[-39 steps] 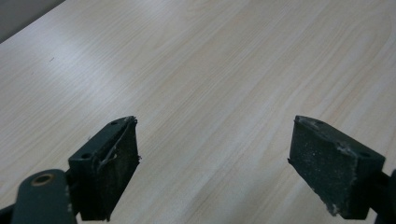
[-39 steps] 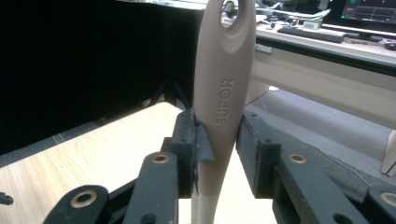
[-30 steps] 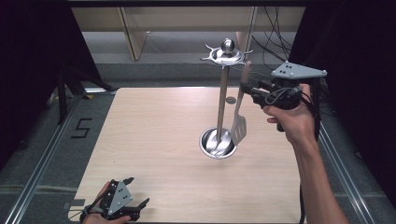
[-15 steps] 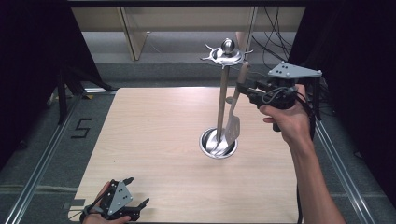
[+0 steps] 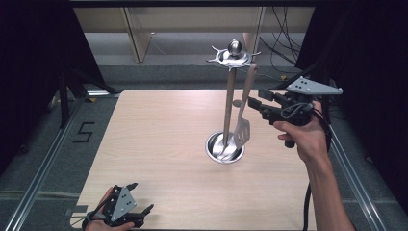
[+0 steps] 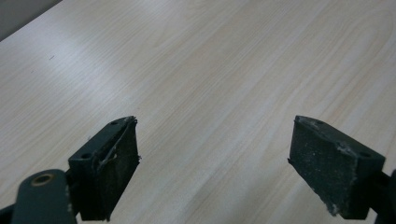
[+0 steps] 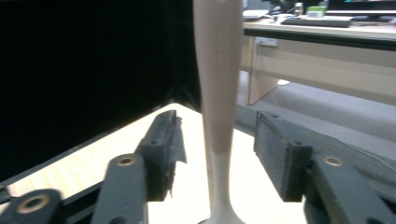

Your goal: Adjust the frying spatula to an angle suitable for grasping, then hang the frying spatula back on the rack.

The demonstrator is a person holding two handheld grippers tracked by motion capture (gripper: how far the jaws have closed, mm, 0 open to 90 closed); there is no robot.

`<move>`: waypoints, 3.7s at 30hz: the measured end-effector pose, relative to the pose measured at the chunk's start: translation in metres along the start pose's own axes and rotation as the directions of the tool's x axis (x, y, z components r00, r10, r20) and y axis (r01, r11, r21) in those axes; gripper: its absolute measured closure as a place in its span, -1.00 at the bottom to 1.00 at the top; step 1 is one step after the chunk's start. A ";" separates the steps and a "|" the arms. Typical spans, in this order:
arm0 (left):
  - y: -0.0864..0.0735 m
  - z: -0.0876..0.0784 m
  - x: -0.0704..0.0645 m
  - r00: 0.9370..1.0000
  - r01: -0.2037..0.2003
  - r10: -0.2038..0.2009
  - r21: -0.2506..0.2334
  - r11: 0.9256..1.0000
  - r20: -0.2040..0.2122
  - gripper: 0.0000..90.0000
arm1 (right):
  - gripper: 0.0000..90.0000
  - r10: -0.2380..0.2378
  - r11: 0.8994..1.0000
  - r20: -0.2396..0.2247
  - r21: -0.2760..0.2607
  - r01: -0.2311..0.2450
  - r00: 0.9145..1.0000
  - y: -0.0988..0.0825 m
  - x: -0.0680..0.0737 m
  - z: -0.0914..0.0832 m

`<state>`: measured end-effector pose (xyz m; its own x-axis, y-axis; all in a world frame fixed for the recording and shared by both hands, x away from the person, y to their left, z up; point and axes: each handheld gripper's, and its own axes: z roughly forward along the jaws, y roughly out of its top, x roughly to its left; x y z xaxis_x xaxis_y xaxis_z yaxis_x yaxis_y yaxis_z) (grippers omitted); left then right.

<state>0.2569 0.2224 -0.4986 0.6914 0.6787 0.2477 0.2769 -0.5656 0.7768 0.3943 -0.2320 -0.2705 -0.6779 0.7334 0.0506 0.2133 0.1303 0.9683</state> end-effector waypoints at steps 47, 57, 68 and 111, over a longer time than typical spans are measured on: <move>0.002 0.002 0.000 1.000 0.012 -0.012 0.008 1.000 0.019 -0.67 | -0.27 0.169 0.966 0.065 0.189 -0.178 0.984 -0.134 -0.014 -0.010; 0.002 0.003 -0.001 1.000 0.004 -0.004 -0.008 1.000 0.010 -0.67 | -0.27 0.198 0.954 0.065 0.215 -0.208 0.978 -0.151 -0.019 -0.012; 0.002 0.002 -0.001 1.000 0.004 -0.004 -0.010 1.000 0.003 -0.67 | -0.28 0.198 0.946 0.066 0.249 -0.209 0.978 -0.161 -0.022 -0.012; 0.001 -0.001 -0.001 1.000 0.010 -0.009 -0.012 1.000 0.013 -0.67 | -0.47 0.121 0.952 0.011 0.281 -0.119 0.993 -0.189 -0.004 -0.020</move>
<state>0.2559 0.2213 -0.4975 0.6974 0.6778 0.2328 0.2756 -0.5535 0.7860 0.3427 -0.2728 -0.4489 -0.6391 0.7513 0.1648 0.4816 0.2239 0.8473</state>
